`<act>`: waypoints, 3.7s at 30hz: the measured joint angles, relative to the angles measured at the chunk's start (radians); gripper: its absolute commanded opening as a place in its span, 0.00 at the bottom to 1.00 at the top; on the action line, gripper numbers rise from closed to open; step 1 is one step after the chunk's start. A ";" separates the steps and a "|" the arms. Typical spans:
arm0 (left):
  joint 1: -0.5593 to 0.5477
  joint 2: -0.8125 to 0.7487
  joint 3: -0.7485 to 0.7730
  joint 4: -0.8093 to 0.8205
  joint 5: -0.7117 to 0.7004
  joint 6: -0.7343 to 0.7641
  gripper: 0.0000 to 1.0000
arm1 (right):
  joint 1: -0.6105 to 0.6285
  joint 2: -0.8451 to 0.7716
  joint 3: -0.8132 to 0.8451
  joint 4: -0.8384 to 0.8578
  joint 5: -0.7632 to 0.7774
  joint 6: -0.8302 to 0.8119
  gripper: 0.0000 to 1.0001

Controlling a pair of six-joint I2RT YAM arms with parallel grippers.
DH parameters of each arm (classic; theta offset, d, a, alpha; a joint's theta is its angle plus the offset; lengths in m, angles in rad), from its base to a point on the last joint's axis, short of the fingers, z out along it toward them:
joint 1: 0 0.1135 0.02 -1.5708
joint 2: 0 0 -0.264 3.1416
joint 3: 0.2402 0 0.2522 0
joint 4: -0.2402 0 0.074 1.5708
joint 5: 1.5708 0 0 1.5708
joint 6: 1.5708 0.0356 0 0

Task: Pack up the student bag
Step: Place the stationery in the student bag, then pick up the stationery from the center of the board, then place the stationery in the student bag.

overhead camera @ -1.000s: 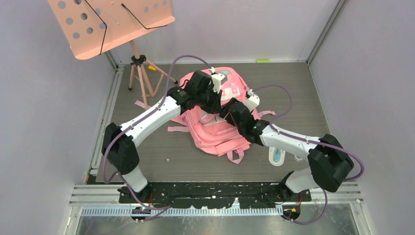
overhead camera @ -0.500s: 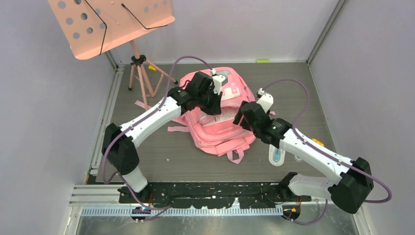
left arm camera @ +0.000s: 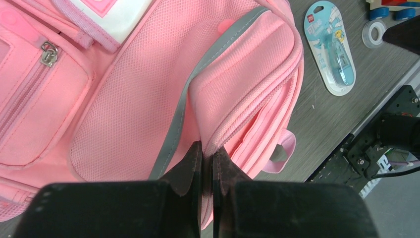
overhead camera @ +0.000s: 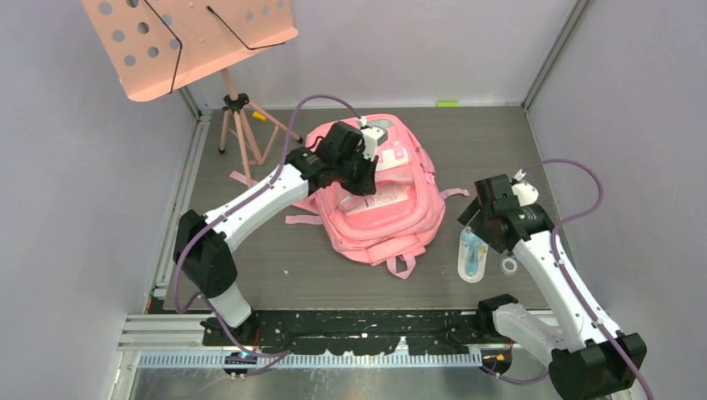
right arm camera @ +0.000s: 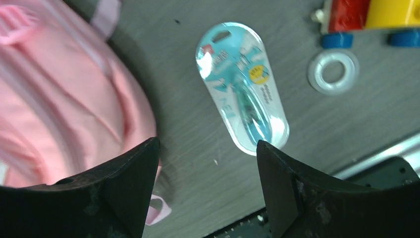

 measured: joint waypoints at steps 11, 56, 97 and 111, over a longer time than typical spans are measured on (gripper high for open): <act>0.001 0.000 0.000 -0.001 0.015 -0.004 0.00 | -0.142 0.156 -0.128 -0.114 -0.117 0.009 0.74; 0.034 0.006 0.115 -0.144 -0.013 0.034 0.00 | -0.003 0.429 -0.194 0.221 -0.104 -0.035 0.05; 0.037 0.016 0.013 -0.032 0.078 0.018 0.00 | 0.360 0.161 0.184 -0.129 -0.624 -0.086 0.01; 0.042 -0.004 -0.034 0.003 0.132 -0.008 0.00 | 0.389 0.505 0.322 0.055 -0.500 0.055 0.00</act>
